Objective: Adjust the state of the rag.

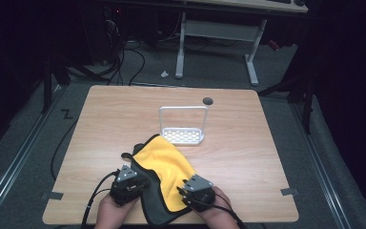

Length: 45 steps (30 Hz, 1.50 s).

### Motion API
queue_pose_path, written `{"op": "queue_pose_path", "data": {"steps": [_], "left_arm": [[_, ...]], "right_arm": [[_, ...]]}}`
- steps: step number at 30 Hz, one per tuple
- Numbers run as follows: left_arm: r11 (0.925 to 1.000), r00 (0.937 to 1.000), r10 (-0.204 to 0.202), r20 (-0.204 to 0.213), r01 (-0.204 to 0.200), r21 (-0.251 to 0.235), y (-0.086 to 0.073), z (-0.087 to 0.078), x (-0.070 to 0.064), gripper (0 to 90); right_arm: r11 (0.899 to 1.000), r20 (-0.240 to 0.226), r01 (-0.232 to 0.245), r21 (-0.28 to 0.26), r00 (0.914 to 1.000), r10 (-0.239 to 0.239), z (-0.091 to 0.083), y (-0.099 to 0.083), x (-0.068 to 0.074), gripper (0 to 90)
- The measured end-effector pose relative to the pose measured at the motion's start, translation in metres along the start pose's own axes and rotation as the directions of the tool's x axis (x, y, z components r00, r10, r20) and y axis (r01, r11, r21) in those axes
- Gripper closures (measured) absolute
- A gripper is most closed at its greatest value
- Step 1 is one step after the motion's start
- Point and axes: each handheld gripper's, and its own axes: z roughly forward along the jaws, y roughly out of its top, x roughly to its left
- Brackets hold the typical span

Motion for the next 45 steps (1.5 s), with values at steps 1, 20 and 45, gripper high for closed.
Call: {"op": "queue_pose_path", "data": {"steps": [1, 20, 45], "left_arm": [[1.0000, 1.0000, -0.001, 0.002, 0.001, 0.000, 0.000, 0.000, 0.000, 74.0], [0.9980, 0.9899, -0.063, -0.127, 0.062, -0.015, -0.007, -0.025, 0.046, 80.9], [0.9990, 0.9936, 0.040, -0.105, -0.039, 0.021, -0.007, -0.018, 0.013, 62.9]], "right_arm": [[1.000, 0.001, 0.011, -0.007, 0.9999, -0.011, 0.009, 0.011, 0.004, 61.3], [0.987, 0.143, -0.128, -0.099, 0.9796, 0.142, -0.014, 0.017, -0.048, 86.4], [0.983, 0.064, -0.176, -0.056, 0.9817, 0.179, -0.022, -0.035, -0.037, 54.4]]}}
